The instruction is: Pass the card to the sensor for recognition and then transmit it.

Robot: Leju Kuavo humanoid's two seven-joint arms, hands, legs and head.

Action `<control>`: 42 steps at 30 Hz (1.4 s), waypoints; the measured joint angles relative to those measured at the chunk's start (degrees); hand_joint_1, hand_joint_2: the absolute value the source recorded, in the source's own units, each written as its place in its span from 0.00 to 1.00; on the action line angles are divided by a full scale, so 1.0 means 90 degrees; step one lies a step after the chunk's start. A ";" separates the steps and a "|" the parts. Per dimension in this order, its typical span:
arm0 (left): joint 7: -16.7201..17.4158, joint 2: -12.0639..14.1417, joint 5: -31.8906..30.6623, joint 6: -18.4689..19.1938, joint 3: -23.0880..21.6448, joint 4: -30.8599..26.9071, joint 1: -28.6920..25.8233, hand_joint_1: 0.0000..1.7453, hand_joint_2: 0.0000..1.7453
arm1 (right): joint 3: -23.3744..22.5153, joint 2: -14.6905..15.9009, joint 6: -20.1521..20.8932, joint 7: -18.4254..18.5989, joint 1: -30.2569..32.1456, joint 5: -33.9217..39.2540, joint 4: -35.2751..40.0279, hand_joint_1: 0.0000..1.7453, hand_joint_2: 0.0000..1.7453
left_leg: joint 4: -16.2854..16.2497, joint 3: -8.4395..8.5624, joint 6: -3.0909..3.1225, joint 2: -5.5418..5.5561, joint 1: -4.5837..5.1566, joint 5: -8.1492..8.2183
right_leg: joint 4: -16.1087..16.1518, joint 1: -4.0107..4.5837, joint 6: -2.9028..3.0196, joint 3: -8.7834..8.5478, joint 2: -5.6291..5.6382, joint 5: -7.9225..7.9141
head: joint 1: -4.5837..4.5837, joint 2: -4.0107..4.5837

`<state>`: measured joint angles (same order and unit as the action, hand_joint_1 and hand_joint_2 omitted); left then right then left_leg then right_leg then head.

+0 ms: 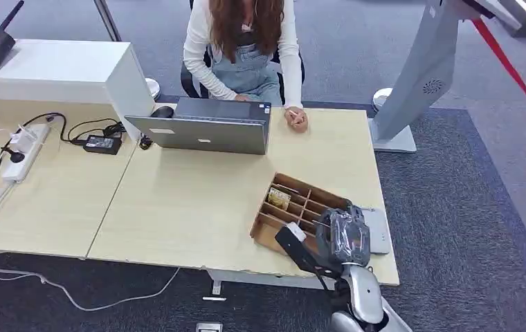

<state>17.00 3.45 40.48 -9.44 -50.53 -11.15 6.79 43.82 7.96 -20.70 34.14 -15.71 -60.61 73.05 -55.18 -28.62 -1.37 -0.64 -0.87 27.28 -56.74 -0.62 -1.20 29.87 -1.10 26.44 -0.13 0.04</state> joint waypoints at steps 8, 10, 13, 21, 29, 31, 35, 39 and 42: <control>0.0000 0.0012 0.0000 0.0000 0.0000 0.0000 0.0000 0.00 0.00 | 0.0000 0.0000 -0.0039 0.0012 0.0003 0.0002 -0.0002 0.87 1.00 | 0.0000 0.0000 0.0000 0.0000 0.0000 0.0000 | 0.0000 0.0000 0.0000 0.0000 0.0000 0.0000 | 0.0000 0.0000; 0.0010 0.0017 0.0000 0.0000 0.0000 0.0000 0.0000 0.00 0.00 | 0.0000 0.0000 -0.0104 0.0012 0.0006 -0.0002 0.0000 0.92 1.00 | 0.0000 0.0000 0.0000 0.0000 0.0000 0.0000 | 0.0000 0.0000 0.0000 0.0000 0.0000 0.0000 | 0.0000 0.0000; 0.0024 0.0019 0.0010 0.0000 0.0000 0.0000 0.0000 0.00 0.00 | -0.0005 0.0002 -0.0190 0.0010 0.0006 -0.0051 0.0010 1.00 1.00 | 0.0000 0.0000 0.0000 0.0000 0.0000 0.0000 | 0.0000 0.0000 0.0000 0.0000 0.0000 0.0000 | 0.0000 0.0000; 0.0036 0.0019 0.0085 -0.0061 0.0000 0.0000 -0.0002 0.00 0.00 | -0.0160 0.0153 -0.0359 -0.0109 -0.0009 -0.0401 0.0620 1.00 1.00 | -0.0001 0.0000 0.0000 0.0000 0.0000 0.0000 | 0.0000 0.0000 0.0000 0.0000 0.0000 0.0000 | 0.0000 0.0000; 0.0070 0.0015 0.0121 -0.0112 0.0000 0.0000 -0.0006 0.00 0.00 | -0.0354 0.0396 -0.0367 -0.0393 -0.0087 -0.0741 0.1641 1.00 1.00 | -0.0001 0.0001 0.0000 -0.0001 0.0000 0.0000 | 0.0000 -0.0001 0.0000 0.0000 0.0000 -0.0001 | 0.0000 0.0000; 0.0075 0.0002 0.0121 -0.0114 0.0000 -0.0002 -0.0006 0.00 0.00 | -0.0394 0.0437 -0.0479 -0.0561 -0.0112 -0.0743 0.1844 1.00 1.00 | -0.0001 0.0000 0.0000 0.0000 0.0000 0.0000 | 0.0000 -0.0001 0.0000 0.0000 0.0000 -0.0001 | 0.0000 0.0000; 0.0039 -0.0017 0.0083 -0.0112 -0.0002 -0.0002 -0.0002 0.00 0.00 | -0.0454 0.0425 -0.0610 -0.0806 -0.0296 -0.0658 0.2269 1.00 1.00 | -0.0001 0.0000 0.0000 -0.0002 0.0000 0.0000 | 0.0000 -0.0001 0.0000 0.0000 0.0001 -0.0001 | 0.0000 0.0000; -0.0056 -0.0022 -0.0027 -0.0068 -0.0015 -0.0005 0.0002 0.00 0.00 | -0.0444 0.0291 -0.0602 -0.1049 -0.0705 -0.0237 0.2487 1.00 1.00 | 0.0000 -0.0001 -0.0002 -0.0002 0.0000 -0.0002 | -0.0002 -0.0001 0.0003 -0.0001 0.0001 -0.0003 | 0.0000 0.0000; -0.0182 -0.0022 -0.0143 -0.0017 -0.0078 -0.0005 0.0023 0.00 0.00 | -0.0408 0.0109 -0.0563 -0.1227 -0.1197 0.0282 0.2423 1.00 1.00 | 0.0000 -0.0001 -0.0002 -0.0002 0.0000 -0.0005 | -0.0003 0.0000 0.0003 -0.0001 0.0001 -0.0003 | 0.0000 0.0000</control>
<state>15.36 3.26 39.19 -9.59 -51.23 -11.19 7.00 40.15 8.94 -25.77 23.10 -26.49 -58.07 94.86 -55.17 -28.63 -1.39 -0.66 -0.87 27.23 -56.76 -0.62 -1.18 29.86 -1.10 26.41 -0.13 0.04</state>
